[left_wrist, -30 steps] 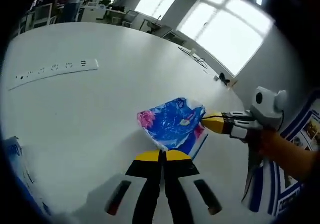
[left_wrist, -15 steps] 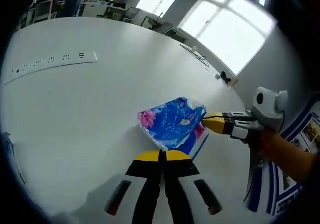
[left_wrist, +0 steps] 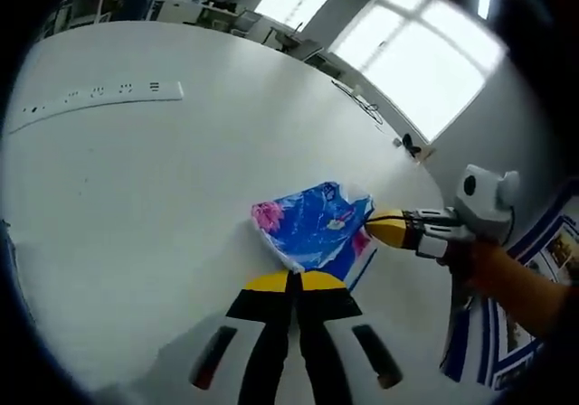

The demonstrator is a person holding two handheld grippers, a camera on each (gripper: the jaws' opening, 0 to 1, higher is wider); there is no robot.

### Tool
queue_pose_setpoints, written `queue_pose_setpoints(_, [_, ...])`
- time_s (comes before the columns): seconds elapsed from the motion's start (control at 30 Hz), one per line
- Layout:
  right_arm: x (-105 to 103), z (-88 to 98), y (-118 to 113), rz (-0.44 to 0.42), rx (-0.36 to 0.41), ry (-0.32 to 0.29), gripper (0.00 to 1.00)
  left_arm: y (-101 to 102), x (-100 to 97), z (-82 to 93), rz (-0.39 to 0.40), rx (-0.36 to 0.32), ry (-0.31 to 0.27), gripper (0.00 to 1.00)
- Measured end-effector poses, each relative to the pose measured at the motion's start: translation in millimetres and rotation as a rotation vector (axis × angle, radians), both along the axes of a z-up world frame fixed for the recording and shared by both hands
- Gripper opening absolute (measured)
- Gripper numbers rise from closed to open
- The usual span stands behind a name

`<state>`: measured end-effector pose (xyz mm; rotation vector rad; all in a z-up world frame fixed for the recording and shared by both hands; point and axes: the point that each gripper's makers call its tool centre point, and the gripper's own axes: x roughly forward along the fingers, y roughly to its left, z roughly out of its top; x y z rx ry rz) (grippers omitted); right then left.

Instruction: Arrange the tabletop items into an orderly group along one side of the table until the central work area is clear of visible clutter.

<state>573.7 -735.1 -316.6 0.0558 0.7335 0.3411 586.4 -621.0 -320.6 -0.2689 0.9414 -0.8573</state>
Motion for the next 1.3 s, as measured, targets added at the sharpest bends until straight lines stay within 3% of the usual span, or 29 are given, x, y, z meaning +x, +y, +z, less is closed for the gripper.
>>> queue_pose_setpoints(0.3, [-0.5, -5.4, -3.9, -0.011, 0.001, 0.010, 0.02, -1.9, 0.8, -3.1, -0.009, 0.001, -0.014, 0.03])
queue_pose_setpoints(0.7, [-2.5, -6.9, -6.8, -0.019, 0.002, 0.013, 0.05, -4.8, -0.4, -4.9, -0.024, 0.002, -0.021, 0.15])
queue_pose_setpoints(1.3, [-3.9, -1.9, -8.7, -0.029, -0.009, 0.006, 0.11, -5.1, -3.5, 1.6, -0.045, -0.006, -0.037, 0.24])
